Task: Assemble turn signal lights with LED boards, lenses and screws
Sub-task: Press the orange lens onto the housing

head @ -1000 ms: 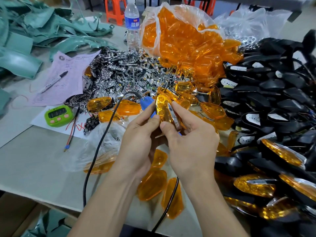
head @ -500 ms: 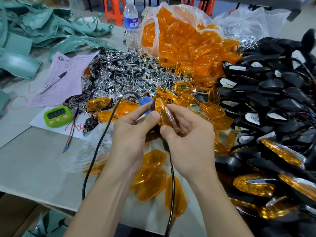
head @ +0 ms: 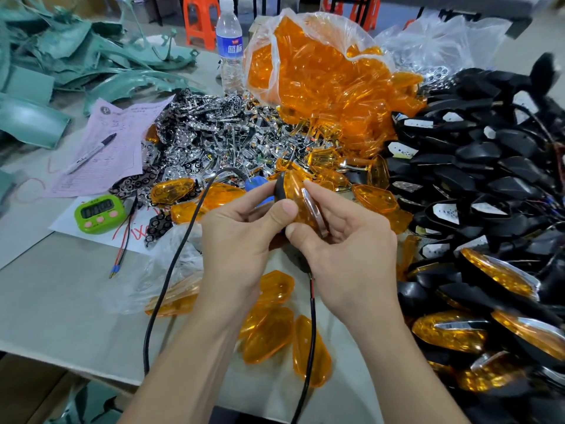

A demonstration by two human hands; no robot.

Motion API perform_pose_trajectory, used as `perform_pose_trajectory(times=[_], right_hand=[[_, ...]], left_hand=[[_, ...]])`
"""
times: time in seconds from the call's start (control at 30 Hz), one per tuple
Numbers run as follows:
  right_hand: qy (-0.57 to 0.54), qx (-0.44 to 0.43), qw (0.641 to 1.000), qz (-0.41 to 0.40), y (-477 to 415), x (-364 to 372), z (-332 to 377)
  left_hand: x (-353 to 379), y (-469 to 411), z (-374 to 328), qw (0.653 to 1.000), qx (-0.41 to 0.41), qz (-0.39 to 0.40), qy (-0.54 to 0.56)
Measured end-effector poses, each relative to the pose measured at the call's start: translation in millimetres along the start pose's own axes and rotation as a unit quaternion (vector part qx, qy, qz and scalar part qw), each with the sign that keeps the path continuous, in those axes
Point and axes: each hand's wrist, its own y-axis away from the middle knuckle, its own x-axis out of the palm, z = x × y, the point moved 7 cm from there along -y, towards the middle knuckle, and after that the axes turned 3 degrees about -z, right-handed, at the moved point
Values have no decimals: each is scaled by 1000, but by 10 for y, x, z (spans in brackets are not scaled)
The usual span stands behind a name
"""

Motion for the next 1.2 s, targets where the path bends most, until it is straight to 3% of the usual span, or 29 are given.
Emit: perform_pose_trajectory(times=[0.13,0.3,0.47,0.7,0.83,0.93,1.0,1.07,1.2], right_hand=[[42,-26,999,10,-66,-25,72],[188,-143,970,-53,113,154,302],[92,-20,995,-17,24,57,26],[148,-61,984,-83,81,-10,8],[131,-73,977,-153,126,-88,-1],[132,-79,975,-161,152,-64,-4],[127,-79,978,-144,135,-53,-18],[37,-23,995,-95,8,-84,-89],[-45,82,990,105,-194,-5,-216]], left_hand=[[3,-2,-11,1000,-3,2,-4],[71,-10,-16,999,-6,43,-5],[-23,-136,99,995,-101,-13,11],[16,-140,227,987,-158,-11,17],[48,-161,244,987,-156,3,26],[52,-191,243,988,-148,13,26],[43,-207,232,990,-135,22,27],[4,-236,207,992,-115,34,39],[3,-227,126,983,-81,123,109]])
